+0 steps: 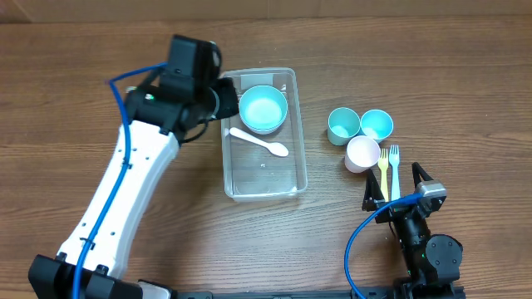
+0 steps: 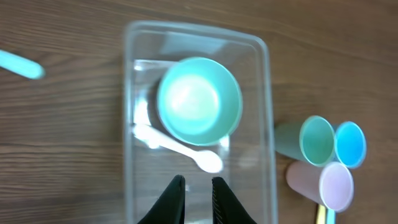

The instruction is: Pack container

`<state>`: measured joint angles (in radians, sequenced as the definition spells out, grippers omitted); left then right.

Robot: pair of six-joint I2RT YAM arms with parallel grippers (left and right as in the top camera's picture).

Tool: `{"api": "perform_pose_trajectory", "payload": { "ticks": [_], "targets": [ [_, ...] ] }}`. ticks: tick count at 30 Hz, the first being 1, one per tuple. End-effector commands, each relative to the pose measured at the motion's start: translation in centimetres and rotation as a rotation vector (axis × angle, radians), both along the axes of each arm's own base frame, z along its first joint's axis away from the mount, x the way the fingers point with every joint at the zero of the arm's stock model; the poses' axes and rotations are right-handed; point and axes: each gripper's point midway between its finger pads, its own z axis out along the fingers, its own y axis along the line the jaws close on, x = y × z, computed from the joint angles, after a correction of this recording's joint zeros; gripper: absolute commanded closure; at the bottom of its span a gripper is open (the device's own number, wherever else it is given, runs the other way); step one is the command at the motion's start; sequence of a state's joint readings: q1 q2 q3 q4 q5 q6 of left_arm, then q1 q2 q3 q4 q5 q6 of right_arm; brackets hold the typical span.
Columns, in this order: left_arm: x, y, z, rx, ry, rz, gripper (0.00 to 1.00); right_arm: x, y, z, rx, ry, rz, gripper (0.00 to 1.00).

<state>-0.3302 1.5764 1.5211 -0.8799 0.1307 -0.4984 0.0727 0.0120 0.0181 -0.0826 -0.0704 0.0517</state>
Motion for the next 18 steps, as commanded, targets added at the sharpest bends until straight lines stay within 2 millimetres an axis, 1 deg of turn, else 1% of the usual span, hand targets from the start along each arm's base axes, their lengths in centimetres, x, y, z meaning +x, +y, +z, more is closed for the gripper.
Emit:
{"api": "perform_pose_trajectory", "payload": {
  "ticks": [1,3,6,7,8,10,11,12,13,14,16,18],
  "targets": [
    [0.4,0.5,1.0,0.029,-0.032,0.073,0.79,0.0,-0.2,-0.2,-0.003,-0.005,-0.012,0.0],
    [0.7,2.8,0.7,0.076,-0.021,0.139,0.77,0.0,-0.2,-0.2,-0.002,-0.005,-0.012,0.0],
    [0.5,5.0,0.1,0.092,0.016,0.19,0.76,0.0,-0.2,-0.2,-0.002,-0.005,-0.012,0.0],
    [0.5,6.6,-0.1,0.098,0.036,0.225,0.74,0.0,-0.2,-0.2,-0.003,-0.005,-0.012,0.0],
    [0.6,7.4,-0.2,0.1,0.042,0.245,0.72,0.0,-0.2,-0.2,-0.003,-0.005,-0.012,0.0],
    [0.8,8.6,-0.2,0.1,0.044,0.276,0.64,0.0,-0.2,-0.2,-0.002,-0.005,-0.012,0.0],
    [1.0,9.4,-0.2,0.098,0.042,0.296,0.62,0.0,-0.2,-0.2,-0.002,-0.005,-0.012,0.0],
    [1.3,10.1,-0.1,0.096,0.034,0.315,0.55,0.0,-0.2,-0.2,-0.002,-0.005,-0.012,0.0],
    [1.5,10.4,0.0,0.093,0.027,0.324,0.46,0.0,-0.2,-0.2,-0.002,-0.005,-0.012,0.0],
    [1.9,10.7,0.1,0.09,0.016,0.333,0.41,0.0,-0.2,-0.2,-0.002,-0.005,-0.012,0.0],
    [3.1,11.1,0.3,0.082,-0.018,0.348,0.34,0.0,-0.2,-0.2,-0.002,-0.005,-0.012,0.0],
    [4.3,11.5,0.0,0.097,-0.046,0.368,0.27,0.0,-0.2,-0.2,-0.002,-0.005,-0.012,0.0]
  ]
}}
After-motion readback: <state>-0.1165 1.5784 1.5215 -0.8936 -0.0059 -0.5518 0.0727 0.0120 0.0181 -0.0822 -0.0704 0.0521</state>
